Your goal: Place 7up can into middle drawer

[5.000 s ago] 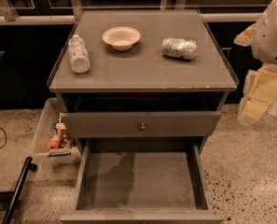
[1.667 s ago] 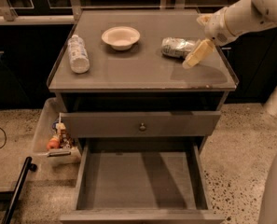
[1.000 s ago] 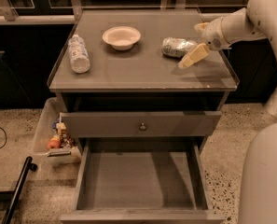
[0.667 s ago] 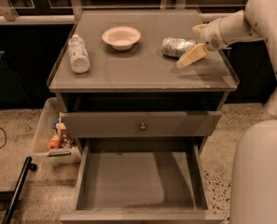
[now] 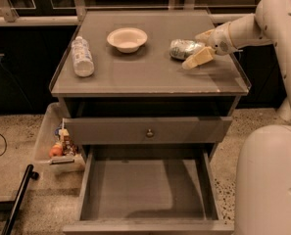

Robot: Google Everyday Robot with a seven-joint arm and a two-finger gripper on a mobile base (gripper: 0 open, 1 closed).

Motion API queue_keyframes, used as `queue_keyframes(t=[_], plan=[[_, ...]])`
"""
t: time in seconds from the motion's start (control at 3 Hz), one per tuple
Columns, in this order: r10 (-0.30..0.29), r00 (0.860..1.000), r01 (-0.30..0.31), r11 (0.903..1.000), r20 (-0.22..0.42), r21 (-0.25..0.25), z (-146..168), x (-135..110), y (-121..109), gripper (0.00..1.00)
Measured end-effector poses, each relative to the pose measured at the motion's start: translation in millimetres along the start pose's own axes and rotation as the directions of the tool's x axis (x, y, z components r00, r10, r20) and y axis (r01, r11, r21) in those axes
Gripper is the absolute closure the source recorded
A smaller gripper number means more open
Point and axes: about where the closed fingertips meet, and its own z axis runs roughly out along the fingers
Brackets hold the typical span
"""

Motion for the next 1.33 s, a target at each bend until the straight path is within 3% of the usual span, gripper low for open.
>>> queue_keyframes(t=[1.0,1.33], plan=[[0.0,1.0,0.0,1.0,0.0,0.0,0.1,0.0,0.0,0.9],[0.0,1.0,0.0,1.0,0.0,0.0,0.1,0.0,0.1,1.0]])
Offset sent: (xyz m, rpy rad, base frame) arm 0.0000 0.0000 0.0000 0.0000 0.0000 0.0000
